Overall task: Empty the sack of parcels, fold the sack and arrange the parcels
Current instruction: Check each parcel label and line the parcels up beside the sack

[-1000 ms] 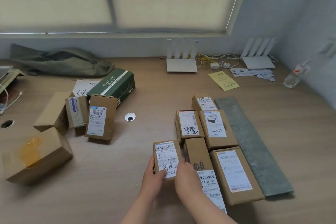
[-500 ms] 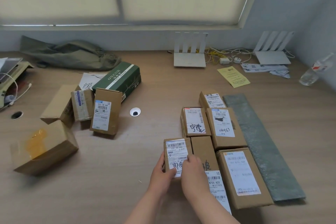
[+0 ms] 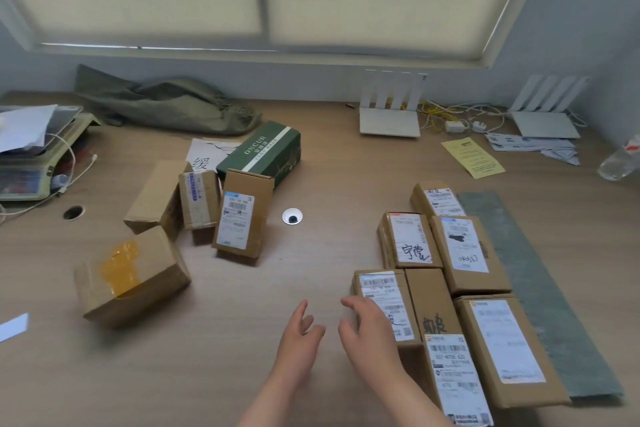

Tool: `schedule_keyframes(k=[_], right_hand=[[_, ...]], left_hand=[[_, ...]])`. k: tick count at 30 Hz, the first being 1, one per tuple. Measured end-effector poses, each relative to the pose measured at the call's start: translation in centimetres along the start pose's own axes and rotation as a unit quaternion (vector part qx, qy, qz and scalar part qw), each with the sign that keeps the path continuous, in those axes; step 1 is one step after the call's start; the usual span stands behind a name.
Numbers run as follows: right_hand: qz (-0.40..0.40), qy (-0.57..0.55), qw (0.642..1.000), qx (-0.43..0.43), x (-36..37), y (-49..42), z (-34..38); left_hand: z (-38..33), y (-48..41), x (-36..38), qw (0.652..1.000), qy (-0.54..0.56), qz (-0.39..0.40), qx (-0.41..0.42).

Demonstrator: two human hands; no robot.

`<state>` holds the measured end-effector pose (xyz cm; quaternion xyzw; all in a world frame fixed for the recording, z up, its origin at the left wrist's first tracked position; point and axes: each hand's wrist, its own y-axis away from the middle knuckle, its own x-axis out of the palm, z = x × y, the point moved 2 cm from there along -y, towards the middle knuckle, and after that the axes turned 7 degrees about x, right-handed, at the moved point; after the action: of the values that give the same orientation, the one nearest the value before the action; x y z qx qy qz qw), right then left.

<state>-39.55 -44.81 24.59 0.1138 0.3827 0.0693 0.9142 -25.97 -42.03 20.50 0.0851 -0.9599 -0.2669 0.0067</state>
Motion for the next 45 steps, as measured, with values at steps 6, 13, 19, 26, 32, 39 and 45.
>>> schedule_keyframes(k=[6, 13, 19, 26, 32, 39, 45], right_hand=[[0.048, -0.033, 0.998, 0.000, 5.0, -0.3, 5.5], [0.058, -0.068, 0.995, 0.038, 9.9, -3.5, 11.0], [0.051, -0.122, 0.987, 0.087, 12.5, -8.1, 14.0], [0.087, -0.194, 0.964, 0.159, 15.0, -11.9, 15.1], [0.137, -0.232, 0.956, 0.118, 17.5, -13.0, 14.5], [0.088, -0.261, 0.948, 0.162, 17.8, -13.2, 12.4], [0.004, -0.302, 0.936, 0.183, 16.7, -11.0, 9.9]], left_hand=[[-1.6, -0.9, -8.0, 1.000, 0.004, 0.009, 0.026], [-4.2, -3.7, -15.7, 0.997, -0.018, -0.022, 0.065], [-6.5, -8.3, -20.1, 0.993, -0.061, -0.065, 0.084], [-7.0, -13.3, -21.1, 0.990, -0.090, -0.065, 0.083], [-5.9, -14.7, -21.1, 0.993, -0.095, -0.049, 0.043], [-1.9, -15.1, -20.9, 0.993, -0.074, -0.049, 0.074], [0.6, -11.7, -18.8, 0.997, -0.050, -0.052, 0.038]])
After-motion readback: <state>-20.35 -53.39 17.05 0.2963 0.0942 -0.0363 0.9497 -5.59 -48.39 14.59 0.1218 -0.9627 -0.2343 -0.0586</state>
